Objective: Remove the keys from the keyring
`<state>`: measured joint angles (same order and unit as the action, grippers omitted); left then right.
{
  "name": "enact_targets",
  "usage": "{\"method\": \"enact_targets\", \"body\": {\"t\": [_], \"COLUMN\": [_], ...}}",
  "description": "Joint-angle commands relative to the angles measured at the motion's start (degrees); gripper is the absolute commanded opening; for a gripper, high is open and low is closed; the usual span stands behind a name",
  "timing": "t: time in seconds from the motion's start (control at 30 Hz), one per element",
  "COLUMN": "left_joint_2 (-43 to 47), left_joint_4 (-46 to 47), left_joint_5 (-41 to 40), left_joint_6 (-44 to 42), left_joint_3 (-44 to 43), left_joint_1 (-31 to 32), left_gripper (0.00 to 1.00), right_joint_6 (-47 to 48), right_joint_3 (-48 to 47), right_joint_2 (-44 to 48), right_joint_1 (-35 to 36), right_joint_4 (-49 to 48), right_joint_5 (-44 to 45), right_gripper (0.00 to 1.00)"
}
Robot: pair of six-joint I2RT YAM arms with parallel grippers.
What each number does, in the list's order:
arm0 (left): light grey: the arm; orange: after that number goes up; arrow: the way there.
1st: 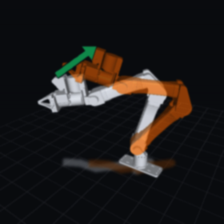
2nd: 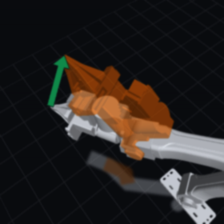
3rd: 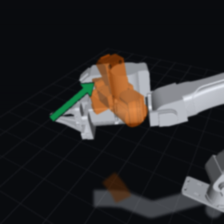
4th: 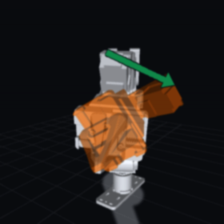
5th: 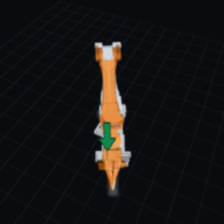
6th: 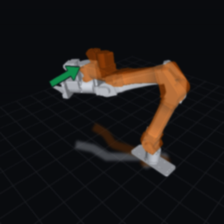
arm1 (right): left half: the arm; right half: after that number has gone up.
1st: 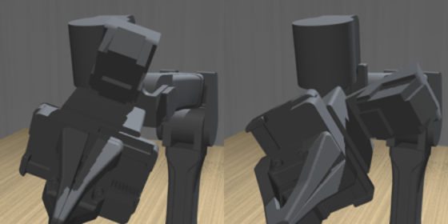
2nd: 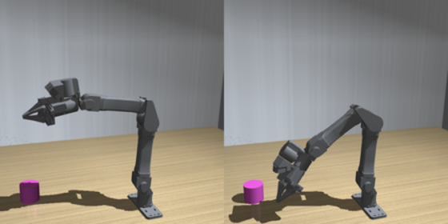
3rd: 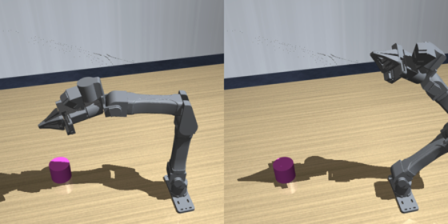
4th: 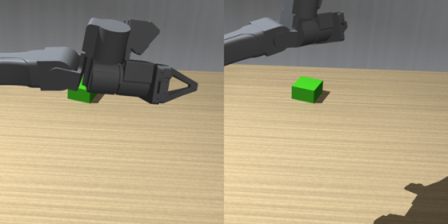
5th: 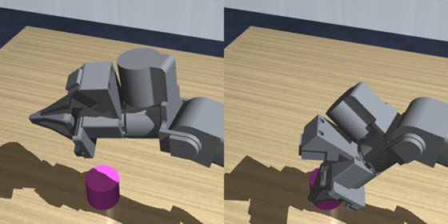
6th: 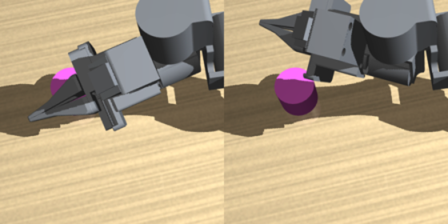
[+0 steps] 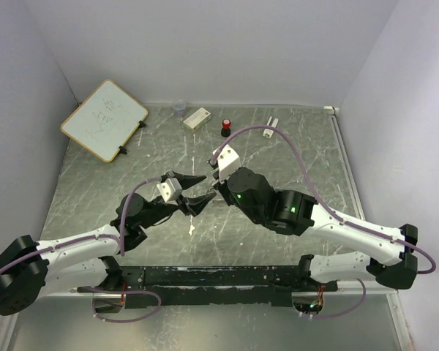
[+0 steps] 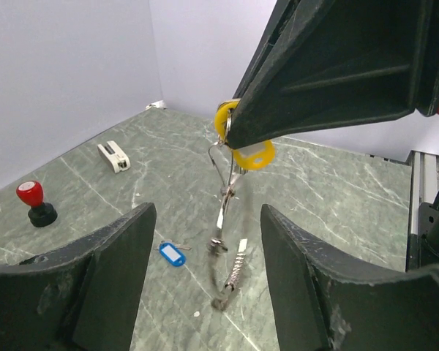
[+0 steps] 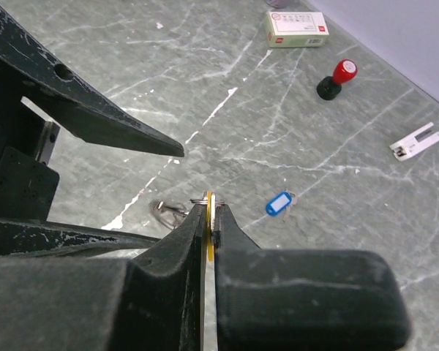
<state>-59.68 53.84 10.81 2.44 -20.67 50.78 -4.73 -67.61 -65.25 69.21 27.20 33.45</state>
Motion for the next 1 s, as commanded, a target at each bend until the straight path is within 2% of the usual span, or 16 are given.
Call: {"method": "enact_targets", "body": {"t": [0.0, 0.33, 0.7, 0.97], "left_joint_2": [0.63, -1.12, -4.15, -7.03], "left_joint_4": [4.66, 11.59, 13.12, 23.21], "left_joint_5": [0.90, 1.80, 3.11, -0.86], "left_joint_6": [1.04, 2.34, 0.70, 2.85], "left_joint_3": [1.01, 2.77, 0.95, 3.74], "left_joint_1": [0.27, 0.25, 0.32, 0.54], "left_gripper": [0.70, 0.68, 0.69, 0.68], "right_joint_6": [1.45, 1.93, 3.05, 3.02], "right_joint_3": [-2.98, -4.54, -6.13, -6.59], "right_joint_2": [0.26, -2.08, -3.41, -4.18], "right_joint_1": [1.09, 2.55, 3.41, 3.99], "right_joint_4": [3.35, 4.41, 4.83, 4.88], "right_joint_5": [4.42, 7.42, 8.67, 9.35], "right_gripper": [0.00, 0.00, 0.00, 0.00]}}
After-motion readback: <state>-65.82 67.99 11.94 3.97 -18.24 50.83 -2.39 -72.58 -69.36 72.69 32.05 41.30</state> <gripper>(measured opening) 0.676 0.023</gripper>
